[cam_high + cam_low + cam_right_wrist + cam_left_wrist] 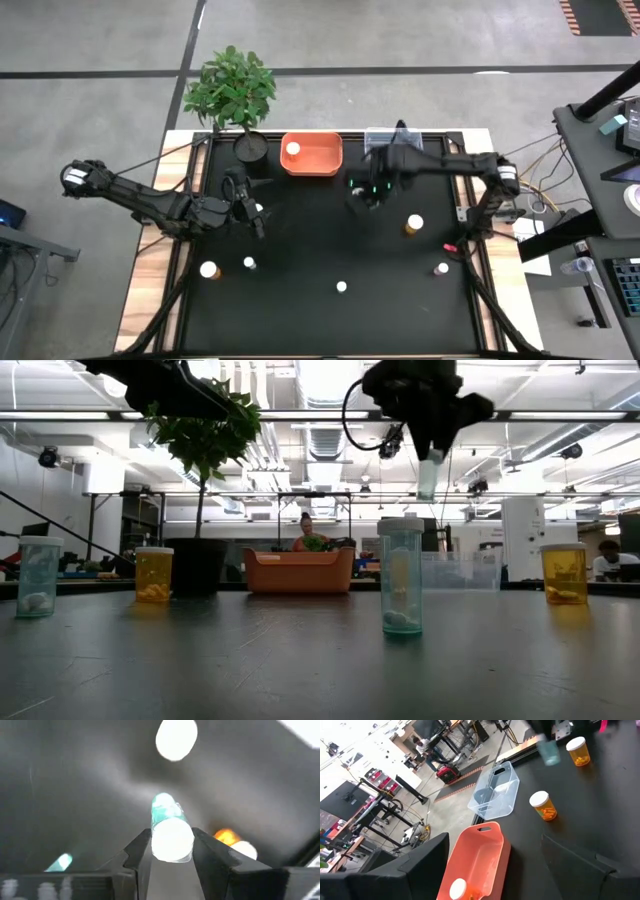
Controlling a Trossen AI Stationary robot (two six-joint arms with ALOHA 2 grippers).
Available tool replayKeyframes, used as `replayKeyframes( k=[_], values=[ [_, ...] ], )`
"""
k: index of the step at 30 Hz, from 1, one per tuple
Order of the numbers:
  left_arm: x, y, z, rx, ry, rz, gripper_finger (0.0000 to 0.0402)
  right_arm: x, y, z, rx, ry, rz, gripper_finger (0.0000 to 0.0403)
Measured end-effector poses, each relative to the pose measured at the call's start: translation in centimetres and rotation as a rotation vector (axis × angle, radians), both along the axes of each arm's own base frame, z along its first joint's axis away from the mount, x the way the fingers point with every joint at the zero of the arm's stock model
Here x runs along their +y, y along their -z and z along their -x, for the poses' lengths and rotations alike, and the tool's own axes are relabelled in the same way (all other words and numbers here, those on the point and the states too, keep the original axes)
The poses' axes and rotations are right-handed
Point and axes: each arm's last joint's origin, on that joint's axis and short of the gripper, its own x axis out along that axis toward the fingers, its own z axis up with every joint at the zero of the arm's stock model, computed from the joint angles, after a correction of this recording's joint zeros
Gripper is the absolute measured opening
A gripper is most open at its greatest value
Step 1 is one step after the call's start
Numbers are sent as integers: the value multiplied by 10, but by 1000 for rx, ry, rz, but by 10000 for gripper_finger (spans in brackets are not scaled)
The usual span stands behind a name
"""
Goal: Pick and place medicine bottles into bin by pill shape (circle, oval)
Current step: Put the blue pill bottle into the transparent bin
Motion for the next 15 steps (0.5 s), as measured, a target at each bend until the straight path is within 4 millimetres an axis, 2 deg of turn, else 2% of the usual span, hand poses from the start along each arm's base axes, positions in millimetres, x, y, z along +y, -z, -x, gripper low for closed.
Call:
replayKeyframes(
  k=[4, 8, 15],
  values=[
    [0, 0, 0, 0, -3, -1, 297, -44, -9, 8, -28, 4, 21, 120],
    [0, 0, 0, -1, -7, -2, 297, -93, -12, 25, -31, 44, 39, 119],
    [0, 0, 0, 3, -6, -8, 297, -175, 1, 61, -18, 149, 60, 117]
  ],
)
